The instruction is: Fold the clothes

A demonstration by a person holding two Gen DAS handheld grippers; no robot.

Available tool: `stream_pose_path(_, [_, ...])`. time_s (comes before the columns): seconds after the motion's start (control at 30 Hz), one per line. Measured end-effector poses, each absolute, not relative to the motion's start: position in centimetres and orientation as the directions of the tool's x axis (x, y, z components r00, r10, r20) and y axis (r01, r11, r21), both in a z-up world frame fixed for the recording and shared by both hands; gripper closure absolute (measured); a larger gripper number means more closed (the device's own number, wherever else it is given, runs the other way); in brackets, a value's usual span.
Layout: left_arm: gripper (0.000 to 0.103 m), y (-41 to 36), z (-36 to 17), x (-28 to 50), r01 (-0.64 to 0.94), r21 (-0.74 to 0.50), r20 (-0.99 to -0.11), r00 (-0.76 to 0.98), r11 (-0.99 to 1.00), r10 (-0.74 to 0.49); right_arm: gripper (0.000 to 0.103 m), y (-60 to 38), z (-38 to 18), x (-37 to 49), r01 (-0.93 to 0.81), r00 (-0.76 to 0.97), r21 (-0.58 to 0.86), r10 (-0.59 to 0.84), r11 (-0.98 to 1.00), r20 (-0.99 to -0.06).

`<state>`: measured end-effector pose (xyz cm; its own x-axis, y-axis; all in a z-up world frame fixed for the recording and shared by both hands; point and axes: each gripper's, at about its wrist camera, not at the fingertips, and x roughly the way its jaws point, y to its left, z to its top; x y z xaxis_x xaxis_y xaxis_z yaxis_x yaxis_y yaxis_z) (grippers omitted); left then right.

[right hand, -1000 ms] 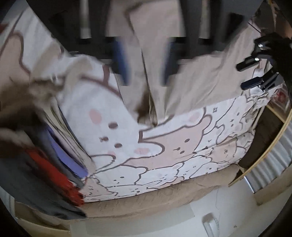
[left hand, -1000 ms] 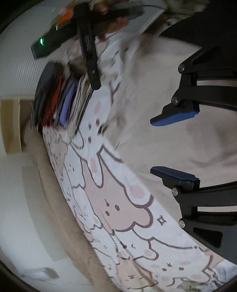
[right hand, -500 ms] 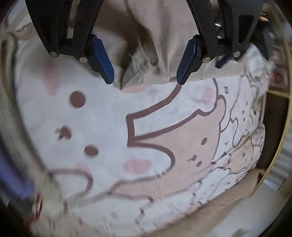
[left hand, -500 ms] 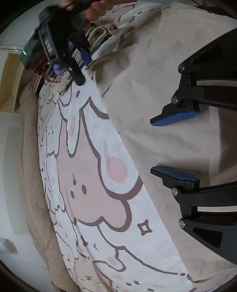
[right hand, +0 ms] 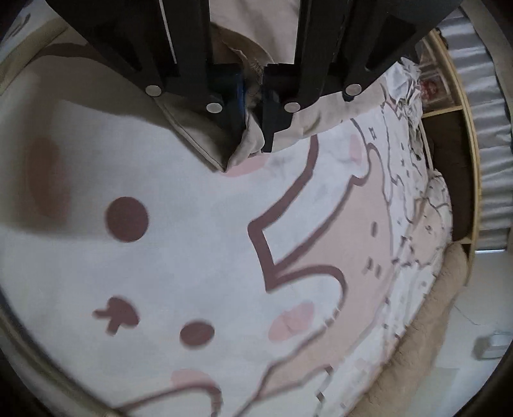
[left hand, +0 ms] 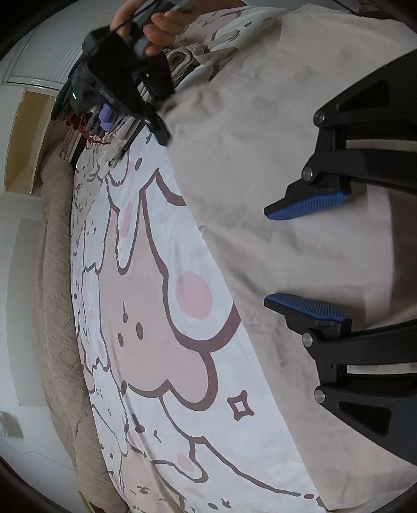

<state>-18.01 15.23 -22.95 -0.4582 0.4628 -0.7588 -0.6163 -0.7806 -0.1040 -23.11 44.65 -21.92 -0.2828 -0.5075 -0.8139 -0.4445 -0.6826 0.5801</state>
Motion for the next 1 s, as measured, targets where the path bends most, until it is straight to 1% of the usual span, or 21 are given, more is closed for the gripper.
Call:
stream_pose_path(0.1, [0.052, 15.1, -23.2, -18.0, -0.621, -0.109, -0.754, -0.458, -0.776, 0.472, 0.097, 46.8, -20.1, -22.3, -0.428, -0.395, 0.583, -0.438, -0.691, -0.808])
stream_pose_path(0.2, [0.05, 15.3, -23.3, -17.9, -0.626, -0.1, -0.753, -0.461, -0.774, 0.47, 0.099, 48.9, -21.5, -22.0, -0.469, -0.407, 0.566, -0.403, -0.678, -0.82])
stream_pose_path(0.23, [0.049, 15.3, -23.3, -17.8, -0.627, -0.096, -0.752, -0.463, -0.773, 0.468, 0.099, 49.1, -21.8, -22.1, -0.467, -0.394, 0.496, -0.331, -0.732, -0.858])
stream_pose_path(0.3, [0.049, 15.4, -23.4, -17.8, -0.628, -0.084, -0.752, -0.469, -0.773, 0.463, 0.099, 49.1, -21.4, -22.2, -0.448, -0.387, 0.385, -0.214, -0.807, -0.897])
stream_pose_path(0.33, [0.049, 15.4, -23.4, -17.8, -0.629, -0.082, -0.752, -0.47, -0.773, 0.462, 0.099, 49.4, -21.0, -21.9, -0.449, -0.392, 0.352, -0.173, -0.821, -0.903])
stream_pose_path(0.4, [0.049, 15.4, -23.1, -17.8, -0.629, -0.081, -0.754, -0.469, -0.774, 0.46, 0.099, 49.4, -19.4, -20.7, -0.437, -0.416, 0.338, -0.146, -0.834, -0.898])
stream_pose_path(0.5, [0.049, 15.4, -21.8, -17.5, -0.633, -0.093, -0.758, -0.456, -0.769, 0.467, 0.099, 46.8, -16.9, -18.6, -0.304, -0.429, 0.327, -0.178, -0.895, -0.886])
stream_pose_path(0.57, [0.049, 15.2, -20.7, -16.8, -0.643, -0.114, -0.754, -0.44, -0.758, 0.487, 0.099, 43.4, -15.6, -16.0, -0.195, -0.407, 0.362, -0.26, -0.912, -0.876])
stream_pose_path(0.63, [0.049, 14.9, -19.0, -14.9, -0.675, -0.128, -0.755, -0.409, -0.727, 0.512, 0.099, 41.0, -15.1, -12.8, -0.156, -0.402, 0.424, -0.335, -0.892, -0.852])
stream_pose_path(0.67, [0.049, 14.8, -18.4, -13.7, -0.695, -0.131, -0.753, -0.394, -0.707, 0.527, 0.098, 40.2, -15.3, -10.7, -0.161, -0.389, 0.486, -0.397, -0.859, -0.831])
stream_pose_path(0.77, [0.049, 14.7, -16.9, -9.5, -0.76, -0.142, -0.747, -0.339, -0.635, 0.572, 0.097, 39.7, -16.7, -5.6, -0.23, -0.374, 0.603, -0.503, -0.764, -0.779])
stream_pose_path(0.87, [0.049, 15.3, -16.5, -5.3, -0.811, -0.137, -0.743, -0.295, -0.569, 0.6, 0.094, 40.6, -18.9, -1.2, -0.359, -0.392, 0.647, -0.52, -0.673, -0.759])
stream_pose_path(0.93, [0.049, 16.1, -16.6, -2.2, -0.847, -0.132, -0.734, -0.266, -0.516, 0.625, 0.089, 41.3, -20.4, 1.1, -0.422, -0.415, 0.666, -0.522, -0.615, -0.745])
stream_pose_path(1.0, [0.048, 17.0, -16.7, 0.7, -0.878, -0.11, -0.723, -0.251, -0.465, 0.644, 0.082, 41.7, -20.9, 1.9, -0.437, -0.454, 0.69, -0.521, -0.576, -0.723])
